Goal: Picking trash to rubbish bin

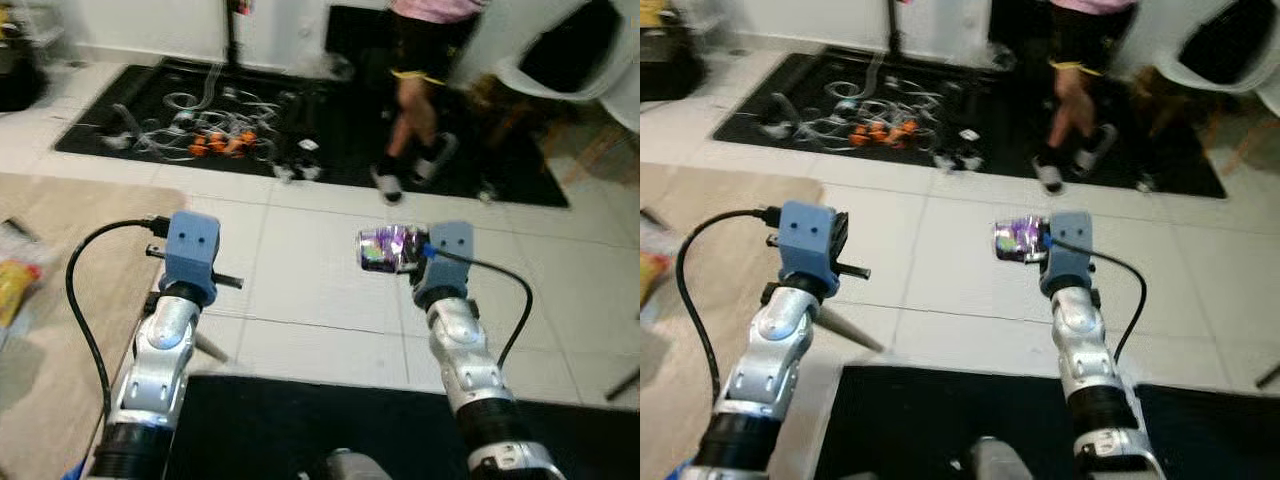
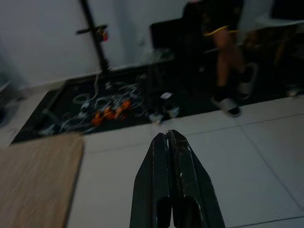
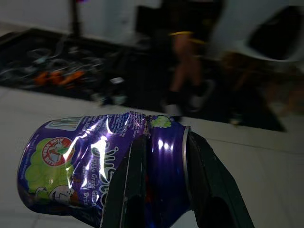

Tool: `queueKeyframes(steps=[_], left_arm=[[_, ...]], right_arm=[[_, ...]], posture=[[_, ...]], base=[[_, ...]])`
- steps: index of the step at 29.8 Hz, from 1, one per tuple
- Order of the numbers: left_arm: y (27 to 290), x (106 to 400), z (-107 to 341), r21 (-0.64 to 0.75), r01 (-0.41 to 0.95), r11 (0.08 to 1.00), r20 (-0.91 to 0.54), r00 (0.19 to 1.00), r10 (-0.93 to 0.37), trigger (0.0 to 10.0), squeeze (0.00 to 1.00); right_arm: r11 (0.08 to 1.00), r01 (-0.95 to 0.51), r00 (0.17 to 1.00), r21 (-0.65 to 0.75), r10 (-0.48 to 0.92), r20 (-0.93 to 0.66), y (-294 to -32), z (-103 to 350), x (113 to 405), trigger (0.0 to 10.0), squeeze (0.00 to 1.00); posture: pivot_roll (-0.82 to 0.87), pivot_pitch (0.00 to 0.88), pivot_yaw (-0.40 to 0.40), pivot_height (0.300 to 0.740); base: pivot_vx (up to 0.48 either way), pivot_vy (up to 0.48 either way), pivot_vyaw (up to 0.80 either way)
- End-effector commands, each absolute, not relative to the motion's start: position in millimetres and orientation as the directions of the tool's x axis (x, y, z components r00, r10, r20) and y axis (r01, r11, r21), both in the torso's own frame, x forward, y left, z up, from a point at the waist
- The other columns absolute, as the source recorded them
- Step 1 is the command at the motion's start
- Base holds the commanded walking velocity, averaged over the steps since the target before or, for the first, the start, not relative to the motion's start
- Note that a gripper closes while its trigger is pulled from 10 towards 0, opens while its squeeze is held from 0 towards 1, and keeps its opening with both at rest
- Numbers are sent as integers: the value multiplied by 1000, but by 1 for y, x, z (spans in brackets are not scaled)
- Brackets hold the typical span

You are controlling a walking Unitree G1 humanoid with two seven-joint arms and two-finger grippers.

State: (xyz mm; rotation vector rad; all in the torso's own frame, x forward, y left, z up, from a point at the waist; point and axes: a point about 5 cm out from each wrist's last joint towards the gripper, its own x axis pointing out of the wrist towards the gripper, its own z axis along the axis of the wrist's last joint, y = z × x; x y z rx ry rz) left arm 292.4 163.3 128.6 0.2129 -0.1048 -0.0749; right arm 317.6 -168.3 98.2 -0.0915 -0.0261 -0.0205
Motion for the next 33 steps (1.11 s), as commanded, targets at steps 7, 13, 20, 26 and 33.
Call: queueKeyframes(steps=[7,13,20,26,33], left_arm=[[168,291,121,219,50,974,68,995,-66,10000,0],[168,291,120,211,47,976,67,996,-63,10000,0],[168,291,118,226,45,973,62,996,-60,10000,0],[165,292,118,238,71,969,54,995,-86,10000,0],[169,297,121,279,106,954,44,991,-123,10000,0]], right_arm=[[996,28,1000,-81,-29,-5,-168,87,313,10000,0],[996,27,1000,-84,-28,-6,-169,86,313,10000,0],[994,20,1000,-104,-20,-2,-169,86,313,10000,0],[994,27,1000,-105,-28,-9,-169,82,312,10000,0],[995,50,999,-83,-51,-3,-161,79,311,10000,0]], posture=[[44,48,-41,740],[43,49,-42,740],[44,49,-45,740],[67,41,-8,740],[85,31,45,740]], base=[[0,0,-800],[0,0,-800],[0,0,-800],[0,0,-800],[0,0,-800]])
